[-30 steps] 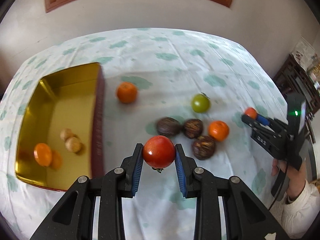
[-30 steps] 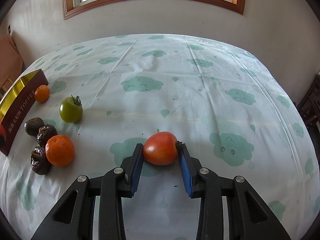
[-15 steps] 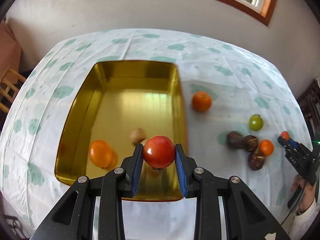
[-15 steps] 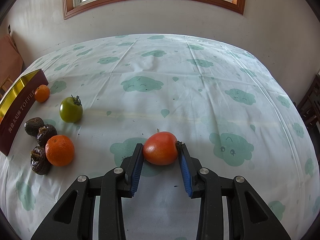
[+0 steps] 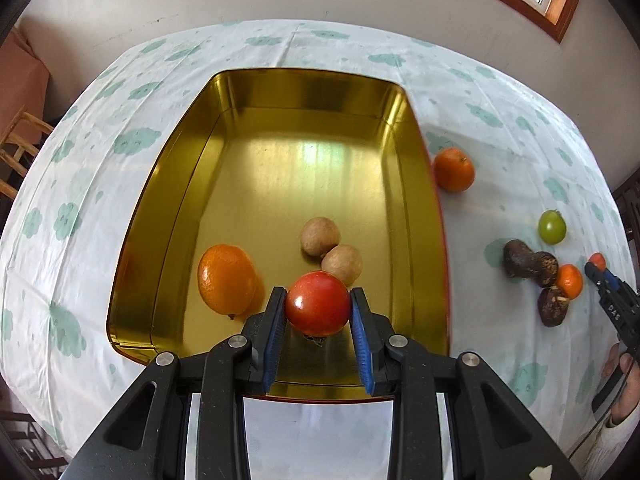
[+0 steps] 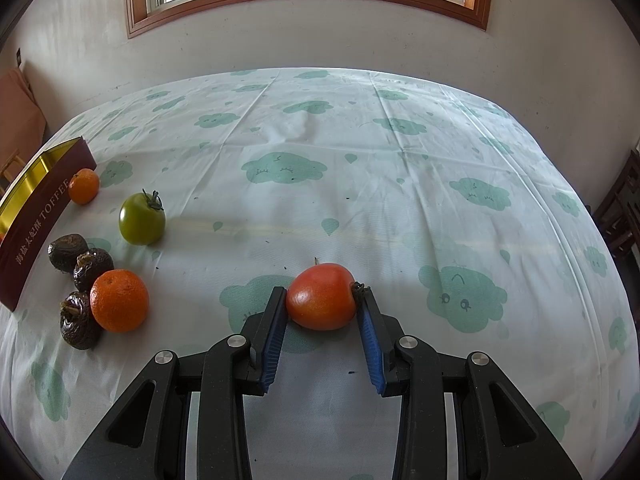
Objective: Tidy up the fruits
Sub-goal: 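Lower the red tomato into the tin and open the left gripper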
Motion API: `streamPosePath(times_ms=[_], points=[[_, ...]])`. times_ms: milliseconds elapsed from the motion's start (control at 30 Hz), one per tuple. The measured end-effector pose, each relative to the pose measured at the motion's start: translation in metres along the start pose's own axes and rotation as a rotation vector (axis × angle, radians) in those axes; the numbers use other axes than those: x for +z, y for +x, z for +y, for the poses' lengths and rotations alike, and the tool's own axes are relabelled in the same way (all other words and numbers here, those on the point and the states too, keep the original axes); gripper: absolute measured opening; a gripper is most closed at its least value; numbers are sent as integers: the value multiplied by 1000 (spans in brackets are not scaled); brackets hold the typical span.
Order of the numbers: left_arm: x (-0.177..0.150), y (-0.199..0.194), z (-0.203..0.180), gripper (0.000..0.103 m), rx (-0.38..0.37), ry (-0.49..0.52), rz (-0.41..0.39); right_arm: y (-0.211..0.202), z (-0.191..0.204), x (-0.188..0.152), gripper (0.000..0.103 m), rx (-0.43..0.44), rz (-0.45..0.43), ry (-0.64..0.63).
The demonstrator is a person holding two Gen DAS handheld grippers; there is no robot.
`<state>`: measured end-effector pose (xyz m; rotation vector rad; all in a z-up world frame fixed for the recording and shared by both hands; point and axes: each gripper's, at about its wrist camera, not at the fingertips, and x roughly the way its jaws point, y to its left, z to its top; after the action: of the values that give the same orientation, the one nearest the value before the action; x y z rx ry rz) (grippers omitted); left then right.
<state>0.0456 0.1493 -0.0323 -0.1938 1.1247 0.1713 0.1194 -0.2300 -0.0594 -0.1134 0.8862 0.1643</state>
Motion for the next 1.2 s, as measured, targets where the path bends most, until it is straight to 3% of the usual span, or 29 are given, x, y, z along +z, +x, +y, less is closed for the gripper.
streamPosePath(times_ms=[833, 1200], points=[[-1, 14, 10, 29, 61, 1, 21, 0, 0, 0, 36, -3, 0, -2], [0, 1, 9, 43, 50, 0, -17, 0, 0, -1, 36, 3, 0, 2]])
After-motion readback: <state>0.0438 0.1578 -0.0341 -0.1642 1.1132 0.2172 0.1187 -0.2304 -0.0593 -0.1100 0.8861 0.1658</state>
